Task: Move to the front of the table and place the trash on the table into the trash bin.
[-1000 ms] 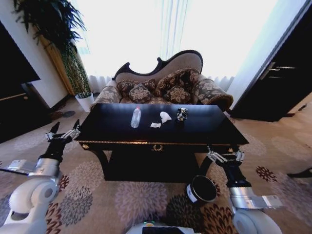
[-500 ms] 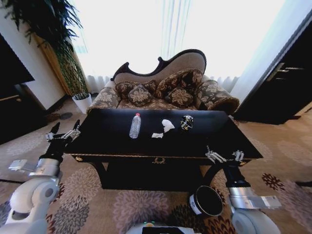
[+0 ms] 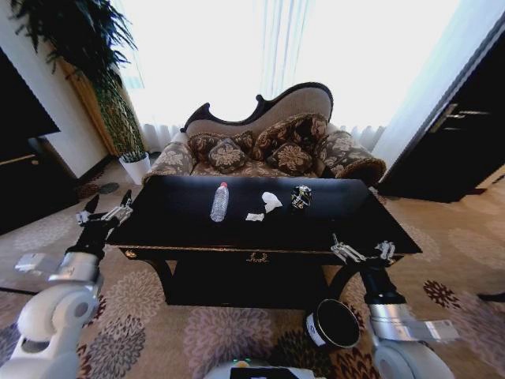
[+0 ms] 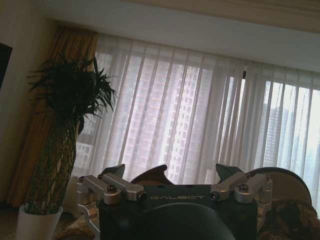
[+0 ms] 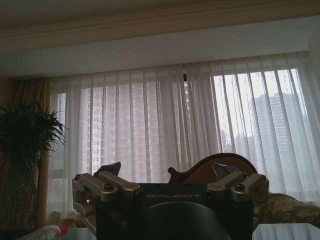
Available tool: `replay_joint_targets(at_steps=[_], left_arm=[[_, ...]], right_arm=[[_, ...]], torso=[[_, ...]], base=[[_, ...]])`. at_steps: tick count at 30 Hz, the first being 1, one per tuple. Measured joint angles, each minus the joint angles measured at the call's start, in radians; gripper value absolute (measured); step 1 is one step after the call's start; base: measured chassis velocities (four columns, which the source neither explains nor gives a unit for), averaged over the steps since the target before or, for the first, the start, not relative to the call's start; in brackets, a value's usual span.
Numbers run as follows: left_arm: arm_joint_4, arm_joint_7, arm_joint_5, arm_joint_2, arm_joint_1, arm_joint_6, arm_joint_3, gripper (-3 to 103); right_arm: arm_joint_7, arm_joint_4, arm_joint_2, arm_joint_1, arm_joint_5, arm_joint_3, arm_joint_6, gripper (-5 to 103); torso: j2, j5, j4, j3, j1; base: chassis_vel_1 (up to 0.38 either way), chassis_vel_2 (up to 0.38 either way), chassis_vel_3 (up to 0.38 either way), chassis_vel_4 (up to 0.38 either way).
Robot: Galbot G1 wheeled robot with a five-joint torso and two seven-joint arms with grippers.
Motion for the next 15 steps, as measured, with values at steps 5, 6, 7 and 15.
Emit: replay_joint_targets(at_steps=[5,6,7,15], left_arm=[[0.054,-0.102,-0.085,0.048,-0.170,0.088,0.089,100],[0.076,-0.141,-0.124,0.053,-0.228,0.121,0.126,100],[0.089,-0.171,-0.156,0.055,-0.264,0.146,0.155,100],[0.174,-0.310,-0.264,0.072,-0.487,0.293,0.377,100]], right_arm=[[-0.017,0.002,0.016,-0.016,-0.013,-0.017,0.018,100],[-0.017,0.005,0.019,-0.020,-0.013,-0.023,0.020,100],[-0.017,0.008,0.020,-0.021,-0.012,-0.026,0.020,100],[-0.028,0.038,0.041,-0.035,-0.047,-0.066,0.019,100]], torso=[[0.000,-0.0002,-0.0003,0.000,0.000],[0.000,-0.0001,-0.0003,0.000,0.000],[0.000,-0.0001,-0.0001,0.000,0.000],[0.000,-0.0001,-0.0001,0.000,0.000]], base=[[0.000,0.000,0.000,0.000],[0.000,0.000,0.000,0.000],[0.000,0.000,0.000,0.000],[0.000,0.000,0.000,0.000]])
